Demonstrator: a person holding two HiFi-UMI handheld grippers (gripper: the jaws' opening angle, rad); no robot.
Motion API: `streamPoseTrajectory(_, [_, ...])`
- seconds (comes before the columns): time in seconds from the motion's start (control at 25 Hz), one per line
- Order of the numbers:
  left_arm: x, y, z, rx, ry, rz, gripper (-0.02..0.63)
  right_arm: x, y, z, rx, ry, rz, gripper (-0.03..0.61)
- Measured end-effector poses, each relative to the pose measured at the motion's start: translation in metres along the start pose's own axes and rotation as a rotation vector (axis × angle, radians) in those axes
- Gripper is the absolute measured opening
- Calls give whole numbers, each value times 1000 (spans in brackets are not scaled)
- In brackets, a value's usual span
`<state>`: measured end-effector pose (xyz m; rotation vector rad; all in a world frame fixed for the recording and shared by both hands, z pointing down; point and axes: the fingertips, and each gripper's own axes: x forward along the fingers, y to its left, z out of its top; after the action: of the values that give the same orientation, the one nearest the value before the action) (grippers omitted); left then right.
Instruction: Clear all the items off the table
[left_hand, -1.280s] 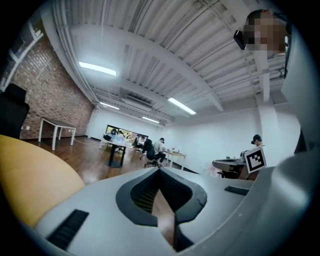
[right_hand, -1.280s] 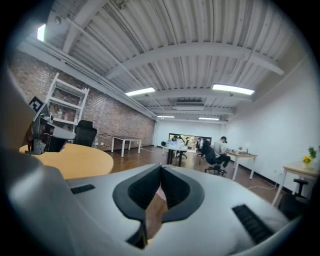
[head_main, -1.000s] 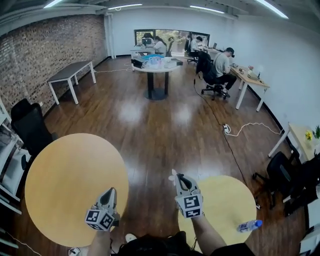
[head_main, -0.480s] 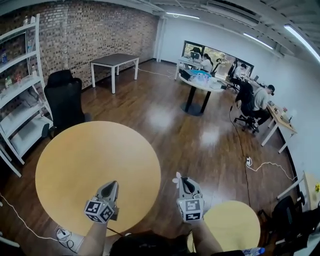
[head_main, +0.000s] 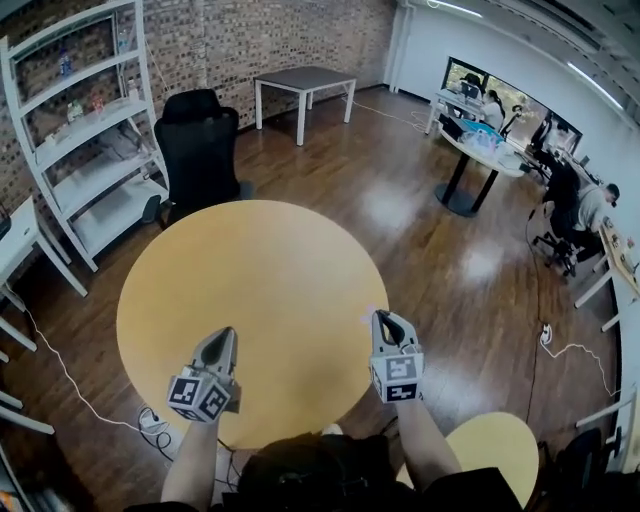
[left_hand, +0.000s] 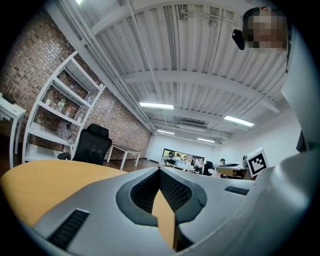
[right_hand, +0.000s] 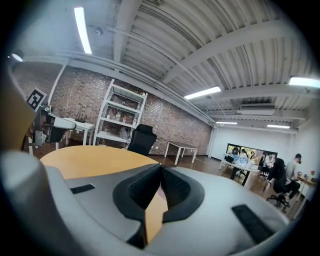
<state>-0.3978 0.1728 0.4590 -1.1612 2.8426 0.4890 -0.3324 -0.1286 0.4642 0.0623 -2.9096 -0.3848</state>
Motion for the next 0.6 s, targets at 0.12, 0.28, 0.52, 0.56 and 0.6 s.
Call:
streamPoseTrajectory(0.12, [1, 13, -6, 7, 12, 62, 0, 30, 6, -20, 14, 32, 54, 2])
streamPoseTrajectory(0.28, [3, 19, -17, 0, 43, 131, 0, 63, 5, -40, -3, 65, 119, 2])
streamPoseTrajectory(0.52, [6, 47, -55, -50, 133, 246, 0, 106, 31, -81, 44, 157, 205, 2])
streamPoseTrajectory(0.56, [7, 49, -61, -52, 148, 253, 0, 110, 36, -89, 50, 172, 218, 2])
streamPoseTrajectory(0.6, [7, 51, -68, -56, 164, 260, 0, 113, 39, -97, 55, 187, 229, 2])
